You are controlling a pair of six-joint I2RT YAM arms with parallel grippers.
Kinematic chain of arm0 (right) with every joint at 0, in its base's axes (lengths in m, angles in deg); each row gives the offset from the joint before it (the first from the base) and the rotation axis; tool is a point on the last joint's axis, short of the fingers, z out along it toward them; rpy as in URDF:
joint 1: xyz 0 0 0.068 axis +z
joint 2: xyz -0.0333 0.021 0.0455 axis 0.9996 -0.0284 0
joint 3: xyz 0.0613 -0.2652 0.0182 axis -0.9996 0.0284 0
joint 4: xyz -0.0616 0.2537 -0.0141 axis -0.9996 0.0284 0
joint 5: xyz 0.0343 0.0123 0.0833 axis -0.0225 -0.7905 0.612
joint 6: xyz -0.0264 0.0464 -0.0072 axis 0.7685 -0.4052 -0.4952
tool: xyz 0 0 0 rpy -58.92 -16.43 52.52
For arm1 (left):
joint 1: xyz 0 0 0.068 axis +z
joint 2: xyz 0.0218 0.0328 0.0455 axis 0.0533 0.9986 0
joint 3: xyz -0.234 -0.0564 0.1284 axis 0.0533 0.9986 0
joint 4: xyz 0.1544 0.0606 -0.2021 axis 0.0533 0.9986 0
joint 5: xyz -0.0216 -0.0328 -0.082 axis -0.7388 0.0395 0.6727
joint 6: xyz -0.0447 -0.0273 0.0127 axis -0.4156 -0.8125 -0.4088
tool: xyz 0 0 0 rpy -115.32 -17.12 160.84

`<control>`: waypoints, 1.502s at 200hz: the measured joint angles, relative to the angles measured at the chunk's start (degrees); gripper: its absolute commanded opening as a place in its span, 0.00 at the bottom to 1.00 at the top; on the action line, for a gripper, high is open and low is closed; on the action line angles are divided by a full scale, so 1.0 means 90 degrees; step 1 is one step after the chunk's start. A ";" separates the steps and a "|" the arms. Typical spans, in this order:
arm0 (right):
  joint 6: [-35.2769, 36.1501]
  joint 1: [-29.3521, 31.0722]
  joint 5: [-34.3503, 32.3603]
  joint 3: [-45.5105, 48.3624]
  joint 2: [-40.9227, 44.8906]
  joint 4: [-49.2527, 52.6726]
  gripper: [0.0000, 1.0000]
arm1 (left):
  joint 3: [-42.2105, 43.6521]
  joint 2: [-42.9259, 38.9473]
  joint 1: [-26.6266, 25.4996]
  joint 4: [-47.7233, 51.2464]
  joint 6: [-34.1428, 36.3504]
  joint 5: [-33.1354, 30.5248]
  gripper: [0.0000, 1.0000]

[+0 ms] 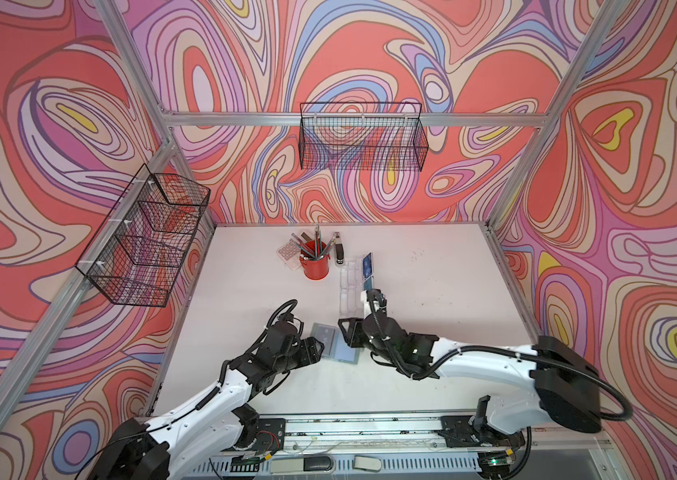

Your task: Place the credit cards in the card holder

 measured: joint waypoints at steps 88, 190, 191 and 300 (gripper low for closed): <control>0.0952 -0.2147 0.0299 -0.0940 0.0969 0.1722 0.54 | -0.0746 -0.0614 -0.0002 0.1664 0.0318 -0.1321 0.83; 0.1331 -0.2572 0.1258 -0.1889 -0.1166 0.2059 0.54 | -0.1523 -0.1467 -0.0002 0.3832 -0.0335 -0.3269 0.78; 0.1331 -0.2574 0.1260 -0.1889 -0.1173 0.2057 0.54 | -0.1523 -0.1477 -0.0002 0.3832 -0.0335 -0.3271 0.78; 0.1285 -0.2572 0.1780 -0.1880 -0.1632 0.1957 0.27 | -0.1506 -0.1447 -0.0002 0.3852 -0.0325 -0.3281 0.78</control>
